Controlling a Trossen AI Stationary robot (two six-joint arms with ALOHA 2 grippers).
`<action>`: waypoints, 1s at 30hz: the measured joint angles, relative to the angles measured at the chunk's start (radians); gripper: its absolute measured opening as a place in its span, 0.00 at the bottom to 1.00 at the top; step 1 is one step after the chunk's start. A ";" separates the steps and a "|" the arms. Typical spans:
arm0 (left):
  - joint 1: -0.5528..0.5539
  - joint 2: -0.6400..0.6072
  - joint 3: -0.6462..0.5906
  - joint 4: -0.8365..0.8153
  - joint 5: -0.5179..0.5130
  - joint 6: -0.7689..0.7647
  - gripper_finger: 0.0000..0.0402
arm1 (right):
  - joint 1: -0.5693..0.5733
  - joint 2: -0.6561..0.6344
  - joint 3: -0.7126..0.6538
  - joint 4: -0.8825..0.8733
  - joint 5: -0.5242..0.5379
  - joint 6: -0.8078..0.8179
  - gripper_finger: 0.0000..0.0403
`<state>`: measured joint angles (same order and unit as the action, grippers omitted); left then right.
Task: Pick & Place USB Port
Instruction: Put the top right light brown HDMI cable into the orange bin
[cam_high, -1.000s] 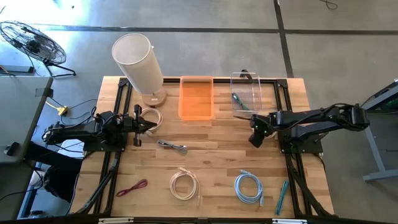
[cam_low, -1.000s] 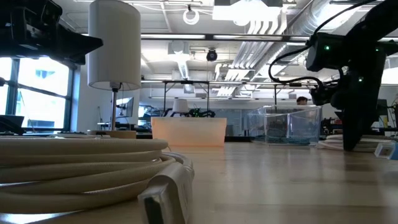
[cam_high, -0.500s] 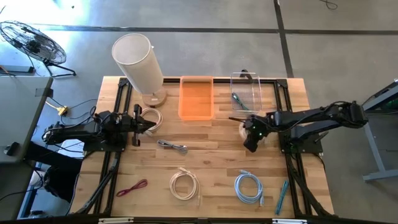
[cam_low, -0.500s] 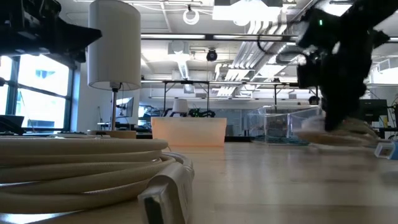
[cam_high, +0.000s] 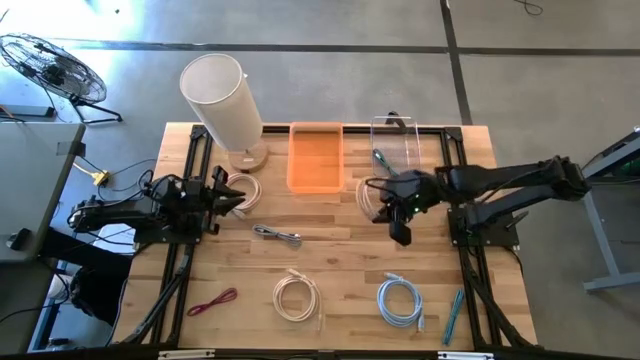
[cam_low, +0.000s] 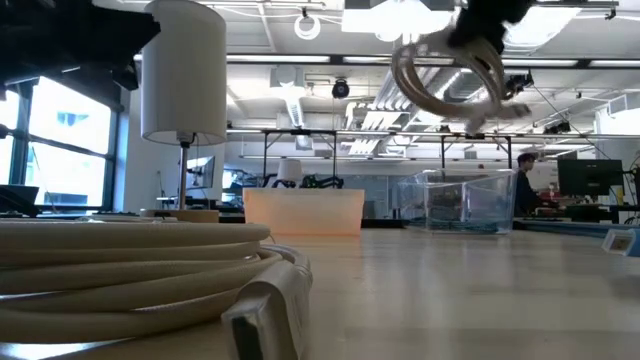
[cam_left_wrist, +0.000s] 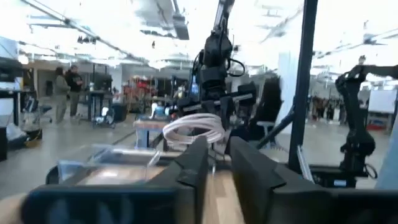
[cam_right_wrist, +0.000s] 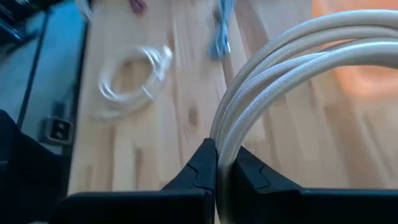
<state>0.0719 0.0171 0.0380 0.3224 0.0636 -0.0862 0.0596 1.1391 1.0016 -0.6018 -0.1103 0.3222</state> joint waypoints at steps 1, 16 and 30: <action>0.000 0.000 0.000 0.020 0.000 -0.005 0.22 | 0.000 0.000 0.021 -0.005 0.001 -0.017 0.02; 0.000 0.237 0.229 0.125 0.080 0.000 0.44 | -0.132 0.066 0.241 0.197 -0.469 -0.192 0.02; 0.000 0.948 0.803 -0.023 0.477 0.228 0.44 | -0.109 0.338 0.512 0.304 -0.920 -0.189 0.02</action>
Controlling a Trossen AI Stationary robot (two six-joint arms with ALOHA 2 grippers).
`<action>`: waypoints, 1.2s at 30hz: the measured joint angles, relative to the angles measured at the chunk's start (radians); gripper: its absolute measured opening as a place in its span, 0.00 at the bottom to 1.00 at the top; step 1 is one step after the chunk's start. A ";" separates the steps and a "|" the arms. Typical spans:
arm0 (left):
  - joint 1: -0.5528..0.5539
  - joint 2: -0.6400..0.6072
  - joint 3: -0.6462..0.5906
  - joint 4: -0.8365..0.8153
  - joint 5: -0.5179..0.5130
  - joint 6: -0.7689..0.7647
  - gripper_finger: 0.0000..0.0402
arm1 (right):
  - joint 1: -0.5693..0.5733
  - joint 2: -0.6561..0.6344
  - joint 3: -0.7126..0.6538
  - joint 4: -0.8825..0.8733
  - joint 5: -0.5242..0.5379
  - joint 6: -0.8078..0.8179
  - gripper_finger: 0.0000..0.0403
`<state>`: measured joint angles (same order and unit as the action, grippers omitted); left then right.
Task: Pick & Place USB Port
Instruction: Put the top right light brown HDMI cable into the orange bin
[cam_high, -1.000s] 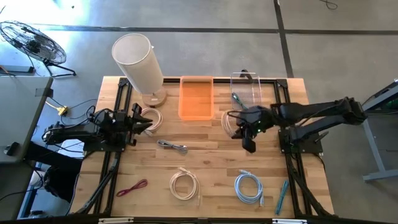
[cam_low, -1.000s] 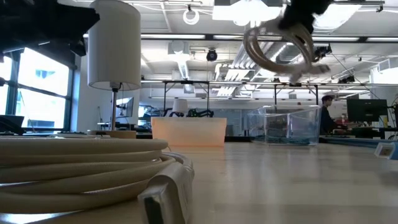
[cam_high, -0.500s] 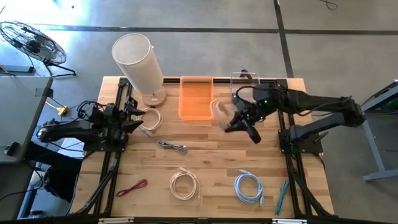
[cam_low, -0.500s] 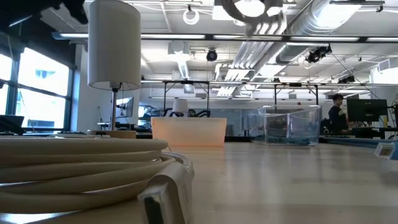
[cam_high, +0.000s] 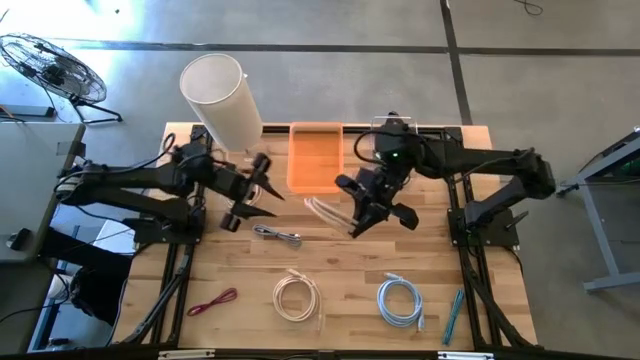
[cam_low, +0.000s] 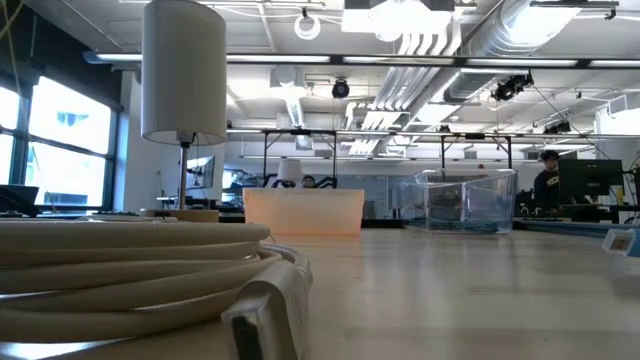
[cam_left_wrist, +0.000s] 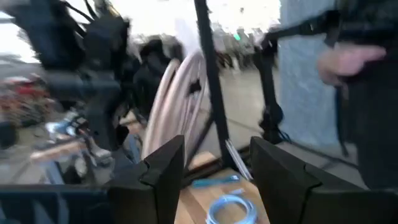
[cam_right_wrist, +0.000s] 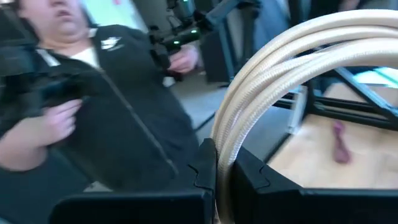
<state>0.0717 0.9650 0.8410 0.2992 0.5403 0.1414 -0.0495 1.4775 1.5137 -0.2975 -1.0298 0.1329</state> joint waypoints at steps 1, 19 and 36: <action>0.000 0.030 0.039 -0.043 0.012 0.018 0.44 | 0.005 0.011 0.020 -0.002 -0.017 0.000 0.02; 0.001 0.210 0.286 -0.271 0.006 0.125 0.44 | 0.120 0.014 0.098 -0.005 0.000 -0.003 0.02; 0.000 0.291 0.286 -0.152 0.053 0.058 0.44 | 0.079 0.017 0.095 -0.007 0.032 -0.003 0.02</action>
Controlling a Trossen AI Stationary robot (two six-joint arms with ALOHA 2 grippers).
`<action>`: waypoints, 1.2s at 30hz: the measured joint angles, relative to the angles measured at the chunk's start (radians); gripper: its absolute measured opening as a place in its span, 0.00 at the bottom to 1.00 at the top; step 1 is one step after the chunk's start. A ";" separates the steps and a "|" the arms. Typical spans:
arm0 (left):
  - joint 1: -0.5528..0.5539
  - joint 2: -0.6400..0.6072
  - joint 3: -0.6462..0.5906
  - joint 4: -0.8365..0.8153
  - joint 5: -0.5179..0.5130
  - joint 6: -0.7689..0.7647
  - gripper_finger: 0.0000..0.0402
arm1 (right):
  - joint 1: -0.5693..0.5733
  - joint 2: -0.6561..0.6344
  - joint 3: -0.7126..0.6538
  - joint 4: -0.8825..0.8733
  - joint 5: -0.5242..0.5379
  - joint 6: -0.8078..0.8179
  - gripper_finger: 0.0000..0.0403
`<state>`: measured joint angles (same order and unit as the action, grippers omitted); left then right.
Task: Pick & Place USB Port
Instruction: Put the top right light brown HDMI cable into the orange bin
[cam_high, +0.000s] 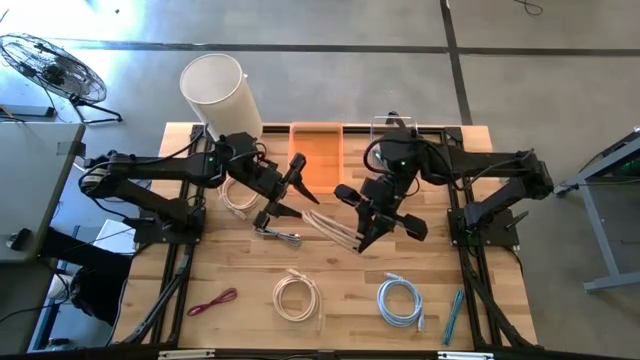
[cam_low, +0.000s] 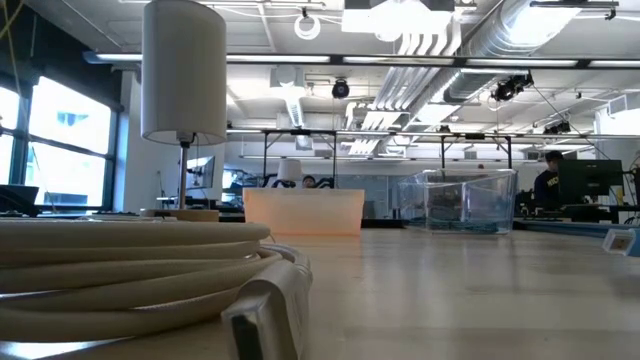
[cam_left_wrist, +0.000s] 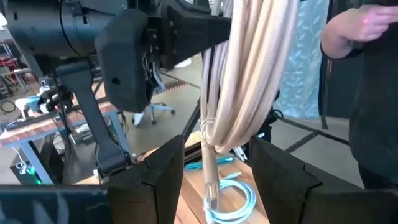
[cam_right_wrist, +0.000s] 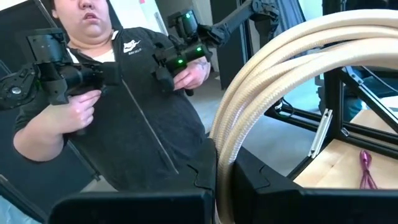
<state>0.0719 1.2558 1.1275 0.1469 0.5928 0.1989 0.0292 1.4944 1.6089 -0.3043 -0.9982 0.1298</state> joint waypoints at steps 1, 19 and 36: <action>0.000 0.000 0.000 0.004 0.001 -0.001 0.44 | -0.003 0.000 0.000 -0.001 -0.002 0.000 0.02; 0.000 0.035 0.000 0.051 0.025 0.016 0.42 | -0.069 0.060 -0.002 -0.031 0.005 -0.007 0.02; -0.012 -0.036 -0.002 -0.106 -0.012 0.220 0.02 | -0.071 -0.067 -0.002 -0.114 0.061 0.024 0.20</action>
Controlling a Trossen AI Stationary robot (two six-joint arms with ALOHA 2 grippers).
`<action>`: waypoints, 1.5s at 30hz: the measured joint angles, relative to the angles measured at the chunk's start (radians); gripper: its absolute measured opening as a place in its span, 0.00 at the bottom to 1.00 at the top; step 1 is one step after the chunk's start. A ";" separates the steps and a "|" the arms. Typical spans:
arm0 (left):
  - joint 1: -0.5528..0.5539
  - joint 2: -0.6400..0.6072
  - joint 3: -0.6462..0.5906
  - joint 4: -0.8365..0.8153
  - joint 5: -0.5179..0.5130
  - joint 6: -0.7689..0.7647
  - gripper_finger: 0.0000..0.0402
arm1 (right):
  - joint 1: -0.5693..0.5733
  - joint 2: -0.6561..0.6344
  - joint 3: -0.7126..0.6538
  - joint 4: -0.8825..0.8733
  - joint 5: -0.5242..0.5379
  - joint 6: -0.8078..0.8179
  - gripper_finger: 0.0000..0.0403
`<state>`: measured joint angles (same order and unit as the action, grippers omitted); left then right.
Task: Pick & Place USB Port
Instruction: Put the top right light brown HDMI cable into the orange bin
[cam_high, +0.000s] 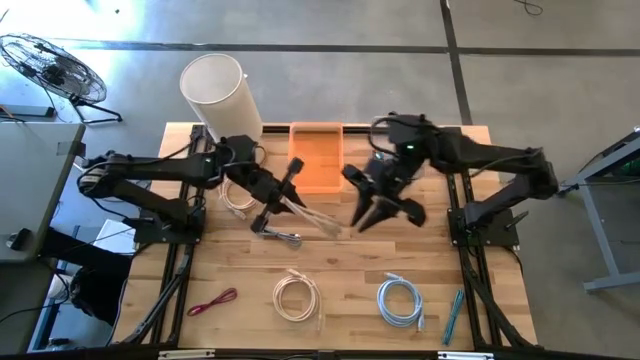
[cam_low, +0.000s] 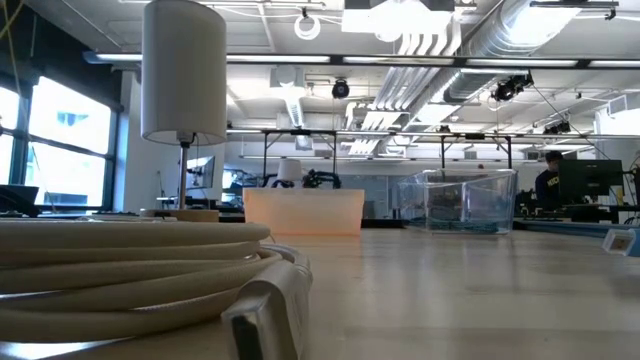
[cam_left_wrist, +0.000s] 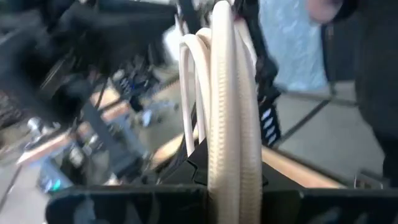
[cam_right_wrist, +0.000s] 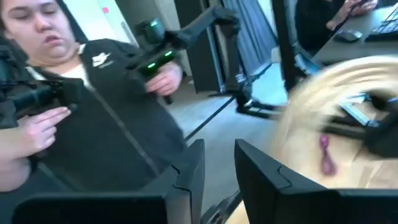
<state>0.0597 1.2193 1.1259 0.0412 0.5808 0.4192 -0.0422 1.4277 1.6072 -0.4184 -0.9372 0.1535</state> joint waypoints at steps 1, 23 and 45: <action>0.000 -0.017 0.000 -0.033 -0.033 0.016 0.02 | 0.007 -0.022 0.000 -0.049 0.005 -0.010 0.20; 0.000 0.027 0.001 -0.494 -0.843 0.309 0.02 | 0.189 -0.241 -0.004 -0.500 0.823 -0.073 0.20; 0.137 0.238 0.001 -0.377 -0.976 0.169 0.02 | 0.187 -0.239 -0.133 -0.474 0.825 -0.012 0.20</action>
<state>0.1964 1.4570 1.1271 -0.3359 -0.3949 0.5878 0.1444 1.1885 1.4738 -0.8924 -0.1119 0.1417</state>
